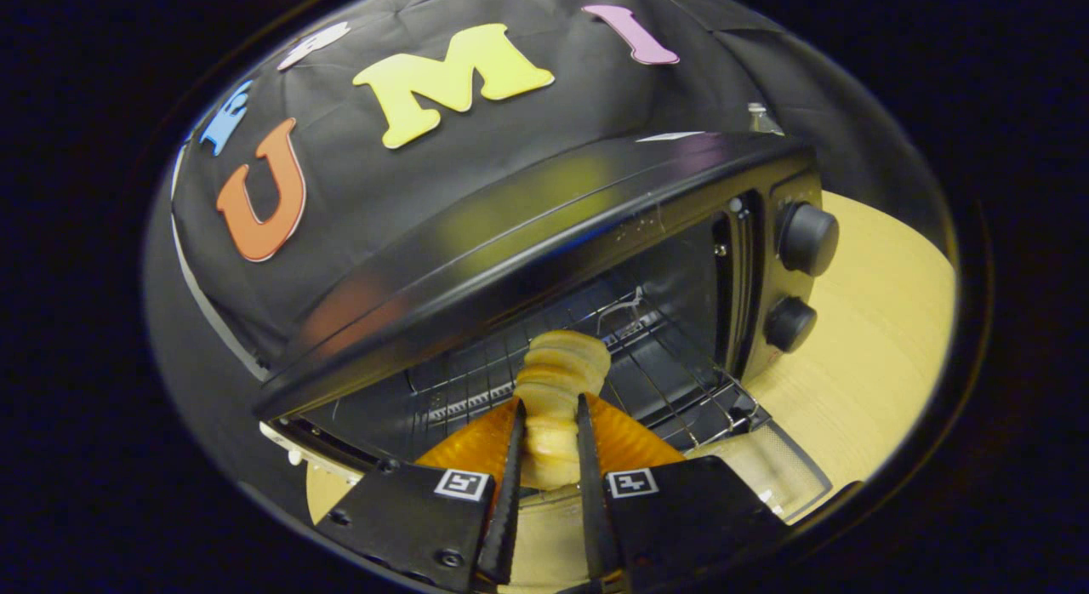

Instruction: Open the toaster oven, put the food inside, and close the toaster oven door.

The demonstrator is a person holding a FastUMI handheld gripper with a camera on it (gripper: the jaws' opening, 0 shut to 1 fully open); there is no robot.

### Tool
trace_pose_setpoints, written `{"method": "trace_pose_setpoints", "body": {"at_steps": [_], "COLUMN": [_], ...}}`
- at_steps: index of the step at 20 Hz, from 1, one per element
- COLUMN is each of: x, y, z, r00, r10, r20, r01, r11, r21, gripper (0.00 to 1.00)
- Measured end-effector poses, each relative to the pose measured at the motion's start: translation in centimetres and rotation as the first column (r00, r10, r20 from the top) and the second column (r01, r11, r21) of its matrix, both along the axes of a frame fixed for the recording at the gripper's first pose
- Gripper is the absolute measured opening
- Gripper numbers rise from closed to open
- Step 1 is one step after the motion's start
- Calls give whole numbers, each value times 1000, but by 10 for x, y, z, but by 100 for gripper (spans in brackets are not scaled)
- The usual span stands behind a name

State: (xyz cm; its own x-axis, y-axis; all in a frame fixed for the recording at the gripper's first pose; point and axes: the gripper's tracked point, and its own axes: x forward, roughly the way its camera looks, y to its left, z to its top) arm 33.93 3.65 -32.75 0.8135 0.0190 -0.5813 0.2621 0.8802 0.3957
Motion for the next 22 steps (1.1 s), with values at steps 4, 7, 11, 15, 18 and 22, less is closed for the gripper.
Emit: {"method": "trace_pose_setpoints", "body": {"at_steps": [4, 7, 11, 15, 18, 22], "x": [10, 4, -25, -70, -108, -162], "y": [3, 5, 9, 16, 14, 18], "z": [0, 4, 17, 33, 50, 49], "r00": [999, 999, 997, 981, 967, 941], "r10": [26, 32, 78, 194, 256, 338], "r20": [26, 19, 1, -8, 10, 5], "r01": [-25, -31, -78, -194, -251, -332], "r11": [999, 999, 995, 977, 955, 927], "r21": [-37, -28, -56, -91, -156, -172], "gripper": [51, 69, 88, 93, 93, 99]}}
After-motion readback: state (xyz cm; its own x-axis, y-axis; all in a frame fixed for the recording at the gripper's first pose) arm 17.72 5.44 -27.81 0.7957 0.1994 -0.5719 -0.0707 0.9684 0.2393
